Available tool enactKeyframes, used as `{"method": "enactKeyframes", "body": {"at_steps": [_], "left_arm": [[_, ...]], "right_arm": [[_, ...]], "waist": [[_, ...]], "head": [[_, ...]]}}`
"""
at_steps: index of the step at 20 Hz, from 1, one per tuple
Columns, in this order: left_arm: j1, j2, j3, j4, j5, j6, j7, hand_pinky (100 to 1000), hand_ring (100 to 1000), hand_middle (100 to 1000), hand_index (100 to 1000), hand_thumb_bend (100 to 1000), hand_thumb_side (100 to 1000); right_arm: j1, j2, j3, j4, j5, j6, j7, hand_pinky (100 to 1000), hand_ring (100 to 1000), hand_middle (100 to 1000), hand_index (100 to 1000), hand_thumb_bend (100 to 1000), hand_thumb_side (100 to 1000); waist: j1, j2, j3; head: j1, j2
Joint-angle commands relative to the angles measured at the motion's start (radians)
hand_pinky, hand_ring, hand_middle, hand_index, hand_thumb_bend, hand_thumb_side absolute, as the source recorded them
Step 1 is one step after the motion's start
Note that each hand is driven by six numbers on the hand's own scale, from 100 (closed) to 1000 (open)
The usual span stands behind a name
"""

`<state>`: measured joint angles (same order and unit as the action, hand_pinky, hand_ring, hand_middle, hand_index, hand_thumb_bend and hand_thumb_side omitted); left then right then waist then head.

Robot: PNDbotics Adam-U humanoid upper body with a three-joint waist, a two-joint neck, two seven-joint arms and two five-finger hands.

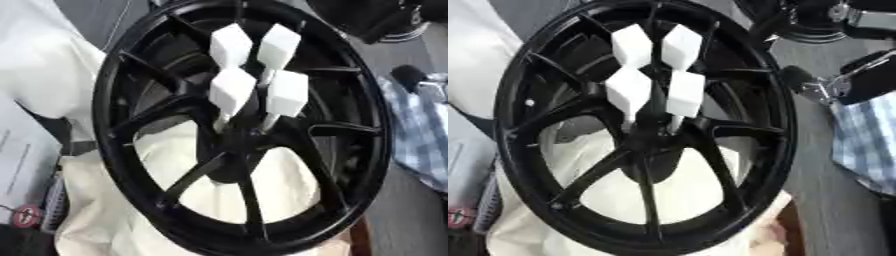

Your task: Pull the pin out of the wheel hub.

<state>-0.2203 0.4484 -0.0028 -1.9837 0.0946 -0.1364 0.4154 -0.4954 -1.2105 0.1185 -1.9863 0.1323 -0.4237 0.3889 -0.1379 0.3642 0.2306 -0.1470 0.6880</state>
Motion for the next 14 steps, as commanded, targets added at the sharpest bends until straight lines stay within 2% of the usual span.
{"method": "enactKeyframes", "body": {"at_steps": [1,2,5,10,14], "left_arm": [[-0.010,0.026,0.001,-0.016,-0.003,-0.003,-0.002,820,673,544,775,100,751],[-0.011,0.026,0.001,-0.016,-0.004,-0.003,-0.002,820,673,544,775,100,753],[-0.031,0.029,-0.006,-0.016,-0.006,-0.008,-0.007,820,673,544,775,100,753],[-0.029,0.030,-0.003,-0.016,-0.014,-0.009,-0.004,820,669,543,775,100,761],[-0.035,0.032,-0.005,-0.016,-0.020,-0.011,-0.001,820,663,543,775,100,761]], "right_arm": [[-0.016,-0.028,-0.009,-0.014,0.002,0.001,0.005,898,878,789,828,100,254],[-0.019,-0.026,-0.008,-0.014,0.000,0.000,0.005,900,878,791,830,100,244],[-0.075,0.003,0.003,-0.014,0.013,-0.005,0.018,896,879,794,830,100,253],[-0.138,0.027,0.012,-0.010,0.045,0.022,0.032,906,890,812,863,100,264],[-0.172,0.045,0.013,0.014,0.043,0.011,0.046,913,899,830,893,100,269]], "waist": [[0.006,-0.014,0.000],[0.005,-0.012,0.003],[-0.010,0.012,0.049],[-0.022,0.031,0.069],[-0.031,0.044,0.086]], "head": [[-0.009,-0.017],[-0.014,-0.023],[-0.051,-0.053],[-0.068,-0.061],[-0.084,-0.070]]}}
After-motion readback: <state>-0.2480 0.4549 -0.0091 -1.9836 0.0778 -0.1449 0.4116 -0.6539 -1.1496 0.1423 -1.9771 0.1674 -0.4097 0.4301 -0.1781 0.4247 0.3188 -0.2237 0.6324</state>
